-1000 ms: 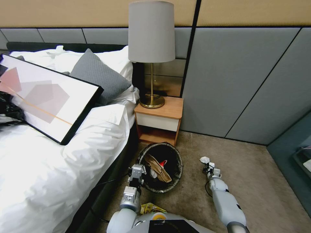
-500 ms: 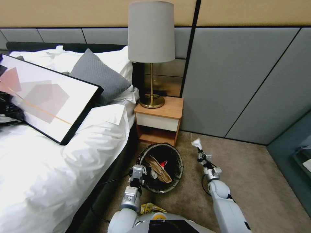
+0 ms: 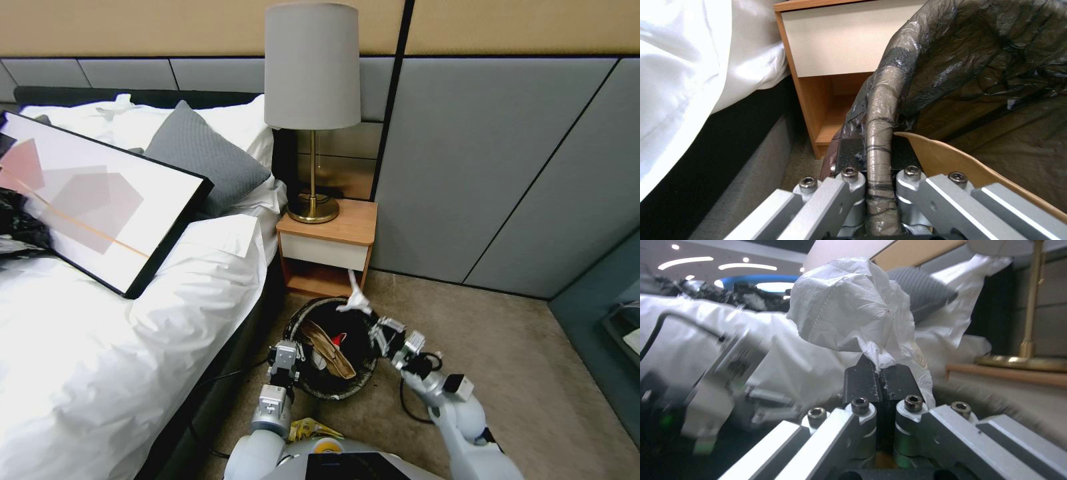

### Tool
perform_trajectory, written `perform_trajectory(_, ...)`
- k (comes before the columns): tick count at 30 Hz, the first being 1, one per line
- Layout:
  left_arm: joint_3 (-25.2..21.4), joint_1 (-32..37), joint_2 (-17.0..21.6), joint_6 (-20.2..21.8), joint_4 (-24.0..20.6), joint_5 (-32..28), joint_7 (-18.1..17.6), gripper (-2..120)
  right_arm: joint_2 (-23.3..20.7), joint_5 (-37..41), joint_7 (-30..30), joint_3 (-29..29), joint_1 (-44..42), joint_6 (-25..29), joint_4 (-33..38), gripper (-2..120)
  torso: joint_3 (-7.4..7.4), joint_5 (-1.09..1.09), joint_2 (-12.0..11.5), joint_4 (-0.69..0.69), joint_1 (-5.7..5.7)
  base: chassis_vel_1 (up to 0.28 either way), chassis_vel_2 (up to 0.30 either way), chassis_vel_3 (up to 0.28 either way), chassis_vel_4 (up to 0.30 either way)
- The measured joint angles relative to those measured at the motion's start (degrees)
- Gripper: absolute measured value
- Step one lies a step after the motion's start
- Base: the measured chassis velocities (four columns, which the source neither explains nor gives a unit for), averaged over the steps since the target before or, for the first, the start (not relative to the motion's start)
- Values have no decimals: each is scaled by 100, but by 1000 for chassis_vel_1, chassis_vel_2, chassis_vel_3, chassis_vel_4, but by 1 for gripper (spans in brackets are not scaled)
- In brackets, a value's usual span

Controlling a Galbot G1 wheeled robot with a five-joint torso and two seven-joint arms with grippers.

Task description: Pick up the trash bin, then pick up the garbage from the floor and place it into the trash bin.

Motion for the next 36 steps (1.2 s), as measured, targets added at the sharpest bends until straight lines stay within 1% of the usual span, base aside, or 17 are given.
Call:
perform_trajectory(6, 23, -8, 8, -6, 3, 7, 2, 1, 54, -196, 19, -153, 1, 89, -369, 0, 0, 0, 0, 0, 0, 0, 0, 0, 0)
perform_trajectory(16, 31, 0, 5, -8, 3, 33, 7, 1, 124, -180, 165, -142, 325, 81, -985, 0, 0, 0, 0, 0, 0, 0, 0, 0, 0)
perform_trajectory(21, 43, -8, 8, -9, 6, 41, 9, 1, 140, -256, 265, -94, 405, 53, -1128, 1, 0, 0, 0, 0, 0, 0, 0, 0, 0)
perform_trajectory(22, 45, -10, 8, -9, 6, 42, 10, 1, 139, -281, 309, -73, 427, 47, -1157, 6, 0, 0, 0, 0, 0, 0, 0, 0, 0)
perform_trajectory(23, 45, -10, 8, -9, 6, 42, 10, 1, 139, -281, 309, -73, 427, 47, -1157, 6, 0, 0, 0, 0, 0, 0, 0, 0, 0)
perform_trajectory(25, 48, -10, 8, -9, 6, 44, 10, 1, 132, -286, 405, -29, 483, 31, -1176, 16, 0, 0, 0, 0, 0, 0, 0, 0, 0)
perform_trajectory(27, 48, -10, 8, -9, 6, 44, 11, 1, 131, -282, 415, -18, 497, 30, -1176, 18, 0, 0, 0, 0, 0, 0, 0, 0, 0)
perform_trajectory(28, 49, -9, 10, -9, 3, 49, 12, 1, 131, -253, 434, 19, 537, 9, -1173, 28, 0, 0, 0, 0, 0, 0, 0, 0, 0)
perform_trajectory(29, 49, -8, 10, -9, -2, 49, 12, 1, 130, -240, 441, 29, 550, -5, -1167, 31, 0, 0, 0, 0, 0, 0, 0, 0, 0)
perform_trajectory(30, 49, -8, 10, -9, -2, 49, 12, 1, 130, -240, 441, 29, 550, -5, -1167, 31, 0, 0, 0, 0, 0, 0, 0, 0, 0)
perform_trajectory(32, 49, -4, 10, -9, -17, 49, 13, 1, 121, -211, 452, 52, 579, -39, -1132, 41, 0, 0, 0, 0, 0, 0, 0, 0, 0)
perform_trajectory(33, 49, -4, 10, -9, -17, 49, 13, 1, 121, -211, 452, 52, 579, -39, -1132, 41, 0, 0, 0, 0, 0, 0, 0, 0, 0)
perform_trajectory(36, 46, 8, 8, -9, -43, 49, 13, 1, 112, -196, 452, 65, 586, -50, -1111, 57, 0, 0, 0, 0, 0, 0, 0, 0, 0)
